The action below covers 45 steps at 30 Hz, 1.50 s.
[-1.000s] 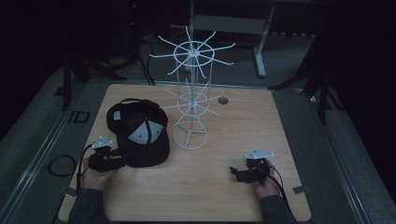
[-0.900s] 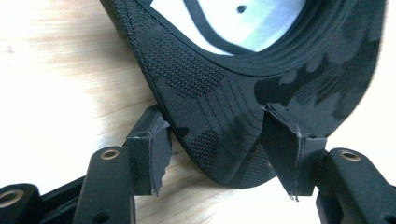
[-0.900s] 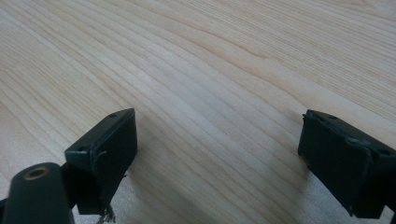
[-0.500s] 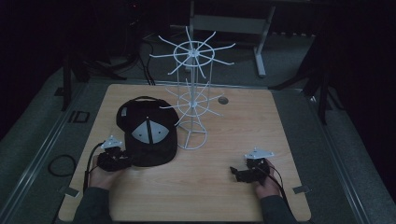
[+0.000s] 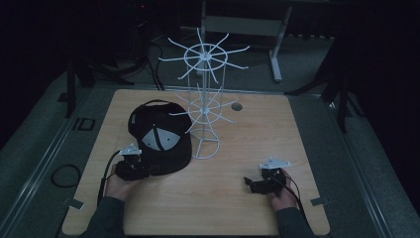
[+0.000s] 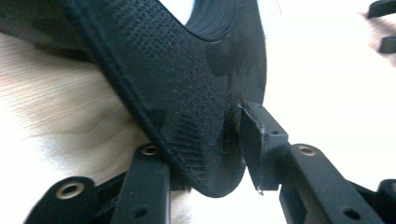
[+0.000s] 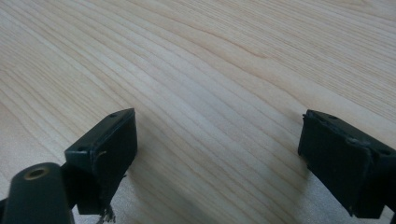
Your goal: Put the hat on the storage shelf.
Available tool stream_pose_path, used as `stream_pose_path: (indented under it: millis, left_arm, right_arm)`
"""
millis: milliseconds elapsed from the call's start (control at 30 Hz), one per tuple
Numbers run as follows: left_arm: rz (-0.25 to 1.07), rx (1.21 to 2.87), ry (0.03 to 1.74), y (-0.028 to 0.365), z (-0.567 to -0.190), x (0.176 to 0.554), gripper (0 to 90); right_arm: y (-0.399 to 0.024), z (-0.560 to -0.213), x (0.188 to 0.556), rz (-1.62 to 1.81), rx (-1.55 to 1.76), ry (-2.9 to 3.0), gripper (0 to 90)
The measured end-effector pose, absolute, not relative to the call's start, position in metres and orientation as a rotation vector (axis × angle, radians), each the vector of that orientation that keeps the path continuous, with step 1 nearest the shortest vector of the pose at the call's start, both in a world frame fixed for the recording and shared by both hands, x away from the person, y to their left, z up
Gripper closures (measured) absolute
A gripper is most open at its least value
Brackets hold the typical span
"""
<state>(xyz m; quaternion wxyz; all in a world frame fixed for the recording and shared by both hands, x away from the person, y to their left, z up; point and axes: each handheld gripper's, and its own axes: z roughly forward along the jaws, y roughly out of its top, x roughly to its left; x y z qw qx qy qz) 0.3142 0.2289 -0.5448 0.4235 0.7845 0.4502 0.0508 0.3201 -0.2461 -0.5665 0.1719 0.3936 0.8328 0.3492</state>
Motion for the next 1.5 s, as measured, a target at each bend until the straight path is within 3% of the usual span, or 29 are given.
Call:
stream_pose_path:
  millis: [867,1500]
  left_arm:
    - [0.183,1.889,1.233,0.247,-0.527,0.304,85.7]
    - [0.306,1.919,1.244,0.251,-0.516,0.296,86.2]
  right_arm:
    - [-0.246,-0.567,0.32,0.991,1.118,2.364,11.7]
    - [-0.246,-0.567,0.32,0.991,1.118,2.364,11.7]
